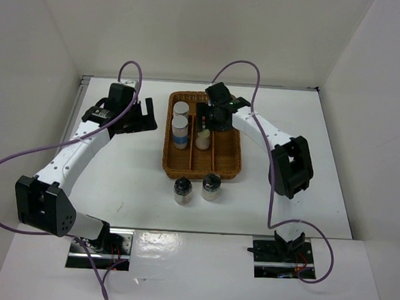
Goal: Organize the condiment bottles
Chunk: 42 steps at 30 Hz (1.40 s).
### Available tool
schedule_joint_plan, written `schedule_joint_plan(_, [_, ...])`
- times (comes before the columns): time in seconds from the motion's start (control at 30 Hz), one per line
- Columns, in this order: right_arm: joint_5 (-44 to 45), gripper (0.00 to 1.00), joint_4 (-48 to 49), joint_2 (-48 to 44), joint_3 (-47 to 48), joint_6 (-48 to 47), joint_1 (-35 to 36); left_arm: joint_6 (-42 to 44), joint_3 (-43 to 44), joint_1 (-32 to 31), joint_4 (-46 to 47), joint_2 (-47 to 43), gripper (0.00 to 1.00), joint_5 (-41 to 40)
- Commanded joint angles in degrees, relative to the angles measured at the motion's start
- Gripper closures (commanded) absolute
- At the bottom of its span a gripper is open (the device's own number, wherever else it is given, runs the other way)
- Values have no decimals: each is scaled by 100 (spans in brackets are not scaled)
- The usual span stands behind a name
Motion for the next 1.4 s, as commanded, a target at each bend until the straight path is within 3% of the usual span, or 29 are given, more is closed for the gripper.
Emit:
schedule_joint_plan(0.0, [209,11,192,-472,-170,-8,69,-68,167,29,145,21,0,107])
schedule_joint_plan(0.23, [552,10,103,-2045,-872,-16,69,37,167,29,198,-92,0,160])
schedule_joint_plan(0.4, [87,16,140,-3503,-1864,-140,208,160,167,29,76,-93,0,160])
schedule_joint_plan(0.6, [-81,27,-133,-4305,-3017,422,631,108,-95,29,136,-399,0,291])
schedule_joint_plan(0.73, [-28,28,-379,-4368,-3378,756,737,107,-237,29,137,-541,0,345])
schedule_joint_plan(1.1, [621,30,-643,-4043,-3264,1151,1958,213,-351,29,22,-593,0,292])
schedule_joint_plan(1.37, [860,34,-696,-3788,-3264,1319,2064,266,-456,29,22,-699,0,239])
